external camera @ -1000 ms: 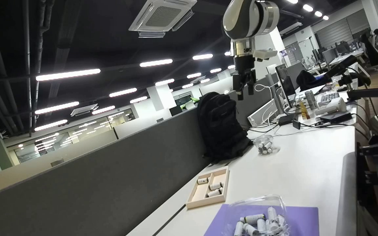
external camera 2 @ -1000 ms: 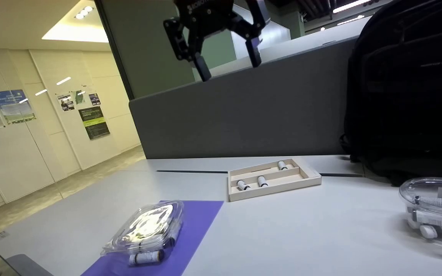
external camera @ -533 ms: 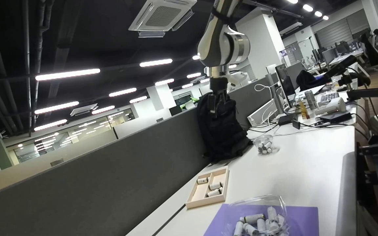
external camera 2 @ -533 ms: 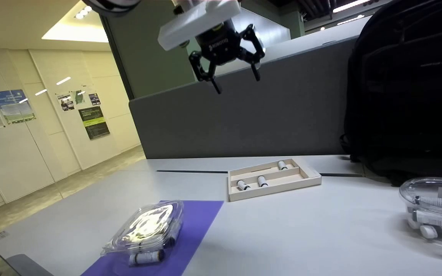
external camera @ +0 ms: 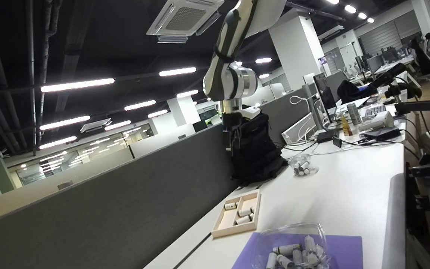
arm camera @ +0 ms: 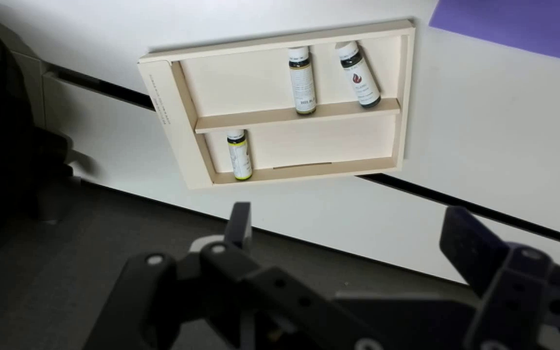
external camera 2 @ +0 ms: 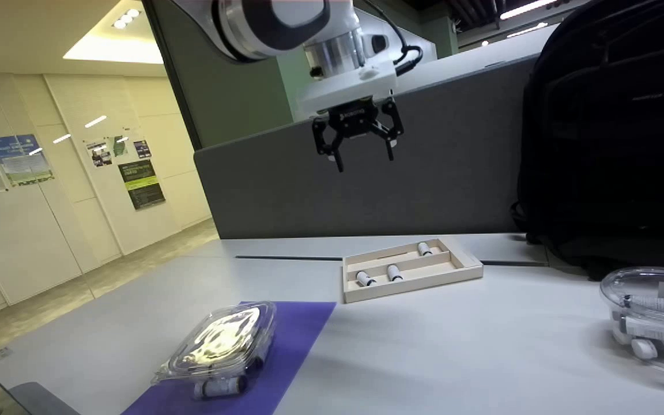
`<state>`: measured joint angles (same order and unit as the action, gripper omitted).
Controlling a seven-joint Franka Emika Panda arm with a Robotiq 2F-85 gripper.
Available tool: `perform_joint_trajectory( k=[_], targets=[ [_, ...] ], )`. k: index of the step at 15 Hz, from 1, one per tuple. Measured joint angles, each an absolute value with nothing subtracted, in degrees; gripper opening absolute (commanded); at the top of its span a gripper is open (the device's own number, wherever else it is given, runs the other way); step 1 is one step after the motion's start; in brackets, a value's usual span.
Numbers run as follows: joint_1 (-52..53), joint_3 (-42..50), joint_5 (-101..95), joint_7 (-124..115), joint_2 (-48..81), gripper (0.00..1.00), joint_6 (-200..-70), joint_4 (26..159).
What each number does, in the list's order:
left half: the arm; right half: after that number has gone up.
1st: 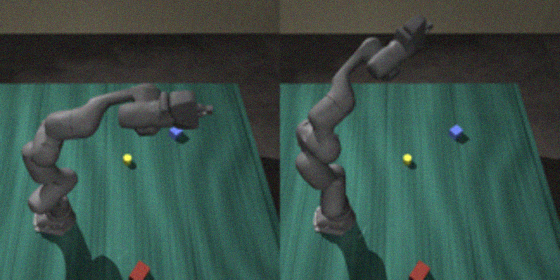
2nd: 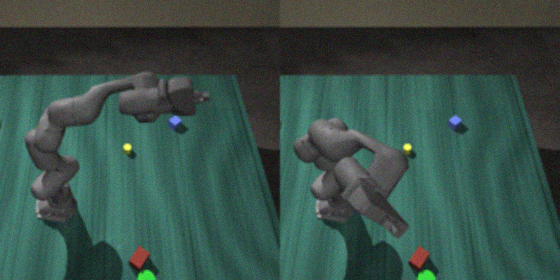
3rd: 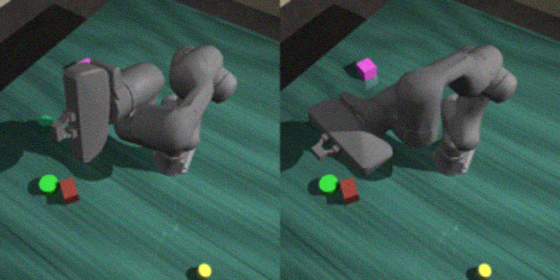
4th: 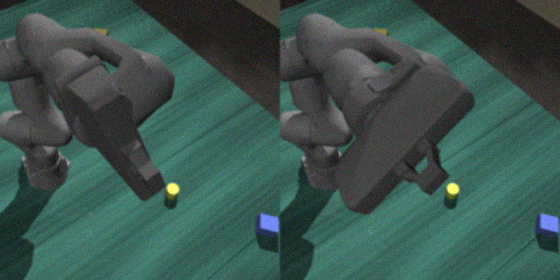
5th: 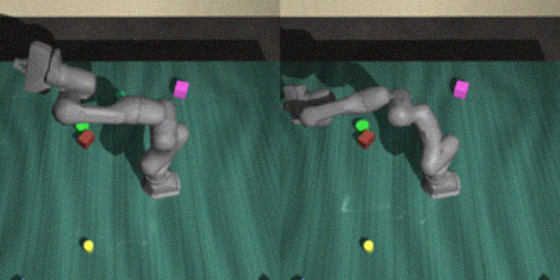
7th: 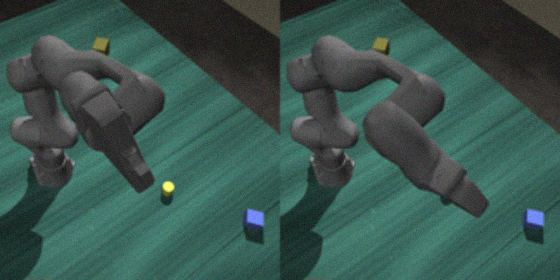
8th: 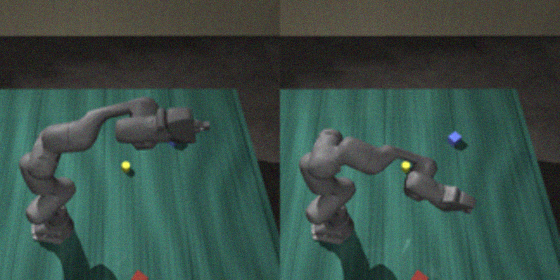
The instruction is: Remove one bottle from the bottom part of the tray and place it o the table
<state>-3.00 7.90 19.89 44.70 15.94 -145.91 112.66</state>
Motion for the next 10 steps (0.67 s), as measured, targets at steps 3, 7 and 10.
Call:
perform_joint_trajectory(
  k=[3, 7, 10],
  targets=[
    [-6.2, 5.7, 19.2, 44.7, 20.7, 1.0, -145.4, 107.9],
    [-6.6, 5.2, 18.1, 44.1, 21.6, 1.0, -145.4, 106.9],
    [-7.3, 4.3, 14.0, 41.9, 22.1, 1.0, -145.4, 107.2]
  ],
)
